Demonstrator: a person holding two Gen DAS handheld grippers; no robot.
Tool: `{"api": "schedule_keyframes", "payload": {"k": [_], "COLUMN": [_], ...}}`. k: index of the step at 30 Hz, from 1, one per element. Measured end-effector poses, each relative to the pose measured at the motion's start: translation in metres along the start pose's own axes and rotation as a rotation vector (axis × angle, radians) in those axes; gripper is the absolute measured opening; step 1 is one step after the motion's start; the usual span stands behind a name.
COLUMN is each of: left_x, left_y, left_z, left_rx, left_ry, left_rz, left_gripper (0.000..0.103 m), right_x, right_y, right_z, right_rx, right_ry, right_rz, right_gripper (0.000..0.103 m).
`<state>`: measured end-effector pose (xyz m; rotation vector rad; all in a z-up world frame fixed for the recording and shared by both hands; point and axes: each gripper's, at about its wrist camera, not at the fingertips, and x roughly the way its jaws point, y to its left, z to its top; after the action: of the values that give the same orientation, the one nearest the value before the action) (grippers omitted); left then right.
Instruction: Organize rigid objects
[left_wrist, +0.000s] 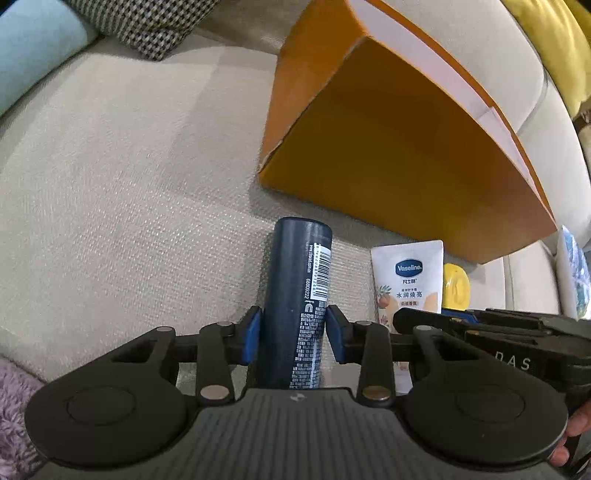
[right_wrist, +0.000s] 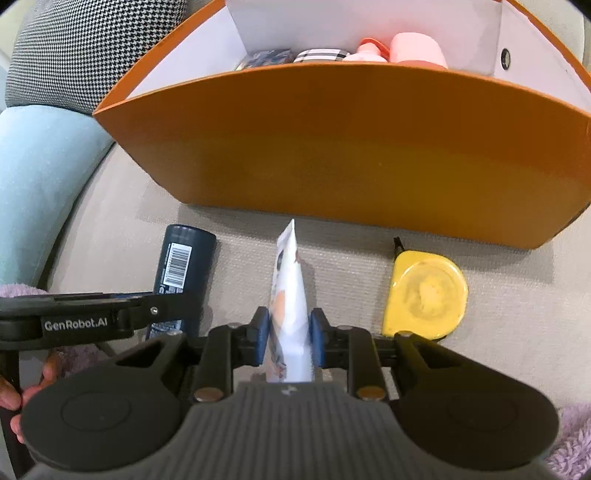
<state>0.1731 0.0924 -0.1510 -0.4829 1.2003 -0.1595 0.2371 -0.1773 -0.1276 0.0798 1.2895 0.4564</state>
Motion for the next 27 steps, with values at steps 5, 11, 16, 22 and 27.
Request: {"api": "schedule_keyframes", "payload": {"k": [5,11,16,22,27], "left_x": [-0.005,-0.02,-0.035,-0.054,-0.075], "left_y": [-0.011,-0.025,-0.036,-0.05,-0.063], "left_z": [-0.006,-0.019,-0.022,-0.021,-0.011], "left_rx": [0.042,0.112,0.145,0.176,0.187], "left_ry": [-0.033,-0.083,-0.122,-0.18,-0.232], "left_rz": [-0.025,-0.027,-0.054,-0.076,-0.103], "left_gripper": [0.04,0.039,0.038,0.038,0.038], "right_x": [-0.009,-0.029,-0.049,-0.068,-0.097], "right_y": [0.003,0.008,0.016,0.02,0.023], "right_z": [-0.01,-0.022,-0.029,-0.033,-0.033], "right_rx": [-0.03,-0.056,-0.081,-0.093,-0.102], "right_ry": [-0.028,-0.077,-0.132,-0.181,-0.245], "right_rz": [-0.006,-0.01,0.002,0.014,0.015], "right_gripper": [0.022,0.022,0.021,0.021,0.021]}}
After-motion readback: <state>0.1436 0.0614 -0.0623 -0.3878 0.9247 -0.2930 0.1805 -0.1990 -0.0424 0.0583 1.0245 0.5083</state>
